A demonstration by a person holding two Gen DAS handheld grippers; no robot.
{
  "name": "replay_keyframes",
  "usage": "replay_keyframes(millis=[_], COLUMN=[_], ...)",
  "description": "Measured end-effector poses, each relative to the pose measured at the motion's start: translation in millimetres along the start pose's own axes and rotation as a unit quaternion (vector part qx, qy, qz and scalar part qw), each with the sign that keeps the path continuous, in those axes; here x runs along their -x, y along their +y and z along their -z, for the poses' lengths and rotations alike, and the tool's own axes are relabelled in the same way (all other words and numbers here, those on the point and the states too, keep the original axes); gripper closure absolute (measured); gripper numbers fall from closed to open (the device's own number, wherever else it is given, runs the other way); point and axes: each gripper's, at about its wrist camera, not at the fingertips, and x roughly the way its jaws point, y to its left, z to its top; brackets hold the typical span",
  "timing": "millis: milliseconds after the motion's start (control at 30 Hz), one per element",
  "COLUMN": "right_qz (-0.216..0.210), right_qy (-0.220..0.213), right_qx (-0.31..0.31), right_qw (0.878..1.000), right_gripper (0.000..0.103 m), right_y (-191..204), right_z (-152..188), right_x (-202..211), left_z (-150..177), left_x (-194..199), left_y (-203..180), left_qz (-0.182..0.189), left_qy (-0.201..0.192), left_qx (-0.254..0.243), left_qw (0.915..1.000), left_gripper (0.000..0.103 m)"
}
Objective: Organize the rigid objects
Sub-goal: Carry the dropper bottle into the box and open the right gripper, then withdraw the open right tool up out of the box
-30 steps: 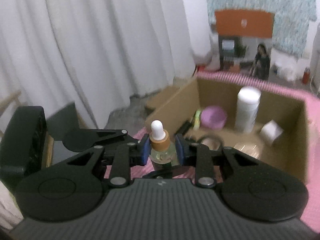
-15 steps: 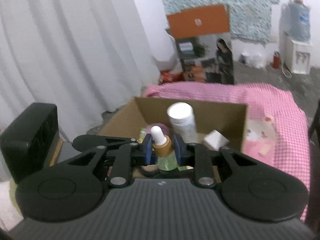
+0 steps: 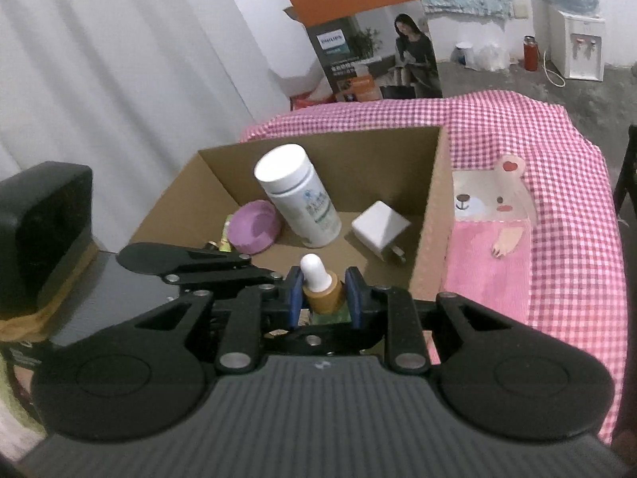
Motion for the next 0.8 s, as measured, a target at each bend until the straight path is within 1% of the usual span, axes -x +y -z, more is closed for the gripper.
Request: replay_keyframes(millis=[100, 267, 367, 467, 533, 633, 733, 800], right_qz=[0.001, 0.001, 0.004, 0.006, 0.011, 0.013, 0.01, 0.009], right_qy=[0.007, 0.022, 0.024, 0.023, 0.022, 0.016, -0.001, -0.012], right_qx=[-0.002, -0.002, 0.004, 0.004, 0.003, -0.002, -0.003, -0.003], right_qw=[1.0, 1.0, 1.0, 1.0, 1.0, 1.0, 1.0, 1.0], right_gripper=[0.082, 0.079, 0.079, 0.075, 0.073, 0.071, 0.068, 0.064], right_y=[-2.9, -1.7, 1.0, 3.7, 4.5, 7.1, 12.4, 16.1], right_z=[-1.0, -3.3, -3.3, -3.6, -3.8, -3.9, -2.9, -2.8], right_x=[-7.3, -16.1, -15.0, -12.9, -11.1, -5.6, 6.9, 15.5], left_z=[1.2, 3.3, 5.1, 5.6, 5.8, 6.6, 8.4, 9.3], left_x=[3.1, 4.2, 7.7, 12.7, 17.5, 27.0, 38.9, 47.2], left_y=[-1.0, -1.0, -0.7, -2.1, -3.3, -5.0, -7.6, -9.0], left_qz=[-0.004, -0.011, -0.012, -0.013, -0.014, -0.014, -0.017, -0.019], left_qy=[0.0, -0.001, -0.003, -0.011, -0.017, -0.029, -0.044, -0.053], left_qx=[-0.001, -0.003, -0.002, -0.004, -0.006, -0.008, -0.016, -0.018], left_qw=[1.0, 0.9999, 0.9999, 0.9998, 0.9997, 0.9994, 0.9988, 0.9982], left_gripper=[0.066, 0.055, 0.05, 0.042, 0.039, 0.031, 0.027, 0.025])
